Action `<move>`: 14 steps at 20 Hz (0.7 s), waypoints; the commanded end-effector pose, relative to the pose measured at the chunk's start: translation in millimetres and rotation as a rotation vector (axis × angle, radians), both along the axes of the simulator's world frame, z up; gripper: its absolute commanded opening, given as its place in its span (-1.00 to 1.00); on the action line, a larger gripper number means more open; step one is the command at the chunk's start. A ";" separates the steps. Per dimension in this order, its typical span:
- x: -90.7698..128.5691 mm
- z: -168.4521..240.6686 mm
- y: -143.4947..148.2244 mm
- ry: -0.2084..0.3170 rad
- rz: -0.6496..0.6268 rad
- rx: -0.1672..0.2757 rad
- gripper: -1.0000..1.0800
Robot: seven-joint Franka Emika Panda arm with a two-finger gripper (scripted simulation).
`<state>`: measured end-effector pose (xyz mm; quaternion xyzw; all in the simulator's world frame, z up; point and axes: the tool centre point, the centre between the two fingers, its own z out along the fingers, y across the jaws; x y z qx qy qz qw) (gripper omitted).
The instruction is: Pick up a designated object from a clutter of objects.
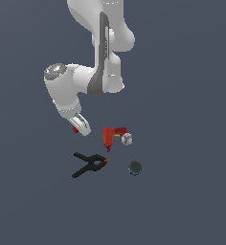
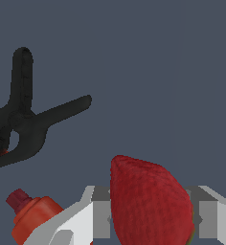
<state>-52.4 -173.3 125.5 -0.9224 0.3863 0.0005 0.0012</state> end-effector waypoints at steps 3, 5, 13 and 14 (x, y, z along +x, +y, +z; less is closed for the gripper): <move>-13.8 42.3 -10.3 -0.001 -0.001 0.000 -1.00; -20.1 62.0 -15.2 0.000 -0.001 0.000 -1.00; -45.3 144.1 -35.5 0.000 -0.002 -0.002 -1.00; -48.3 154.0 -37.9 0.000 -0.002 -0.002 -1.00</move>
